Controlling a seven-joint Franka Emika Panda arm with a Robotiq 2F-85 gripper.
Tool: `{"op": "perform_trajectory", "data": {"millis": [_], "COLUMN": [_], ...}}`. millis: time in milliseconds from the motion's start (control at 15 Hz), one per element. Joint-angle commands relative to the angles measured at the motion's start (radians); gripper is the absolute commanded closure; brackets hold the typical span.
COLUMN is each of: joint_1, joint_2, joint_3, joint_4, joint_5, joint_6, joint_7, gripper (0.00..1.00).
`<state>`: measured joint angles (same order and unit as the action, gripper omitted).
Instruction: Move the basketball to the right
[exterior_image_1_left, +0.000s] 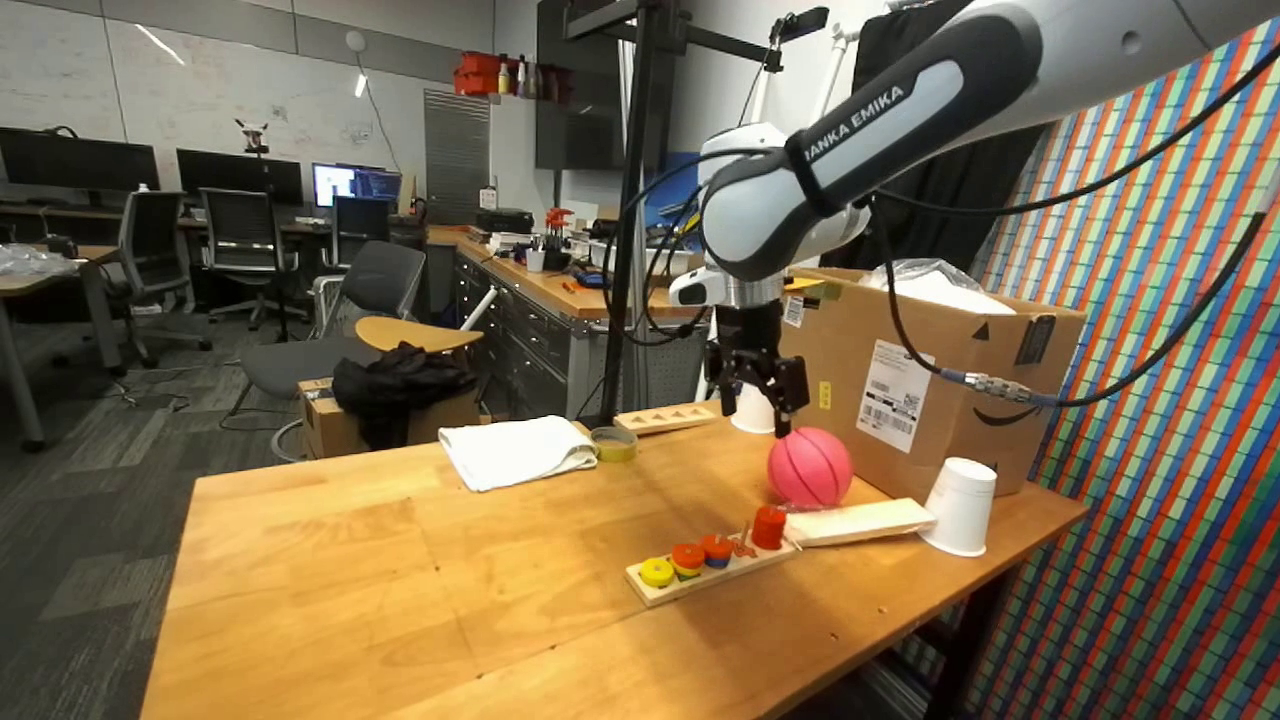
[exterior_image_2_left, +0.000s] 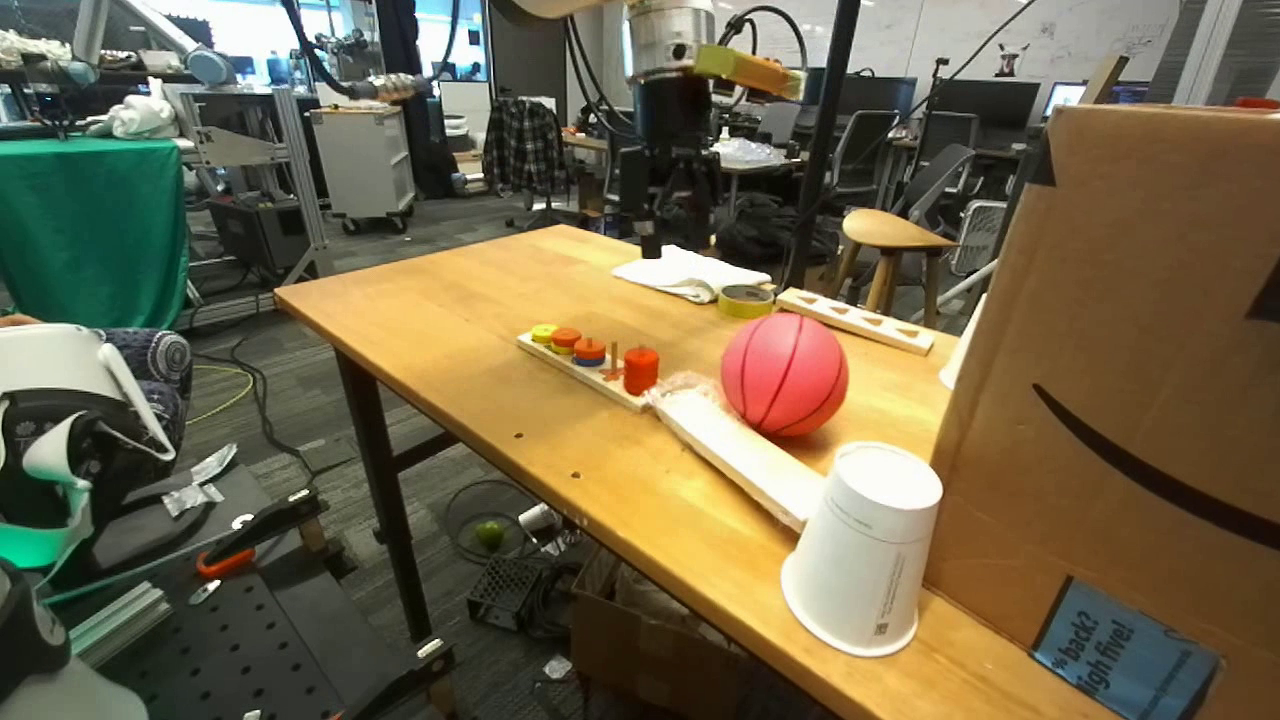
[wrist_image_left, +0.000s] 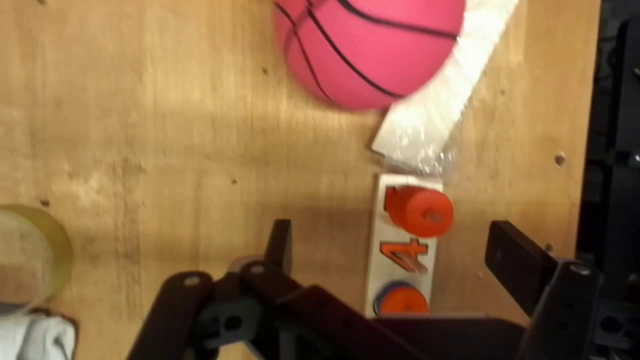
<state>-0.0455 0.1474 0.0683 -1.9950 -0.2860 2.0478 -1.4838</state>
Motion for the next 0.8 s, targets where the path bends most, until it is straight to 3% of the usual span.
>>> {"op": "perform_trajectory", "data": {"millis": [0, 333, 600, 733], "joint_1": [0.013, 0.002, -0.02, -0.03], "joint_2": [-0.055, 0.003, 0.02, 0.035], "joint_3": [0.004, -0.025, -0.034, -0.028], "joint_4": [-0.019, -0.024, -0.086, -0.102], "joint_5": [0.154, 0.162, 0.186, 0.226], "joint_6": [-0.075, -0.042, 0.187, 0.243], "joint_7": [-0.093, -0.146, -0.224, -0.268], "gripper": [0.0, 0.0, 0.0, 0.0]}}
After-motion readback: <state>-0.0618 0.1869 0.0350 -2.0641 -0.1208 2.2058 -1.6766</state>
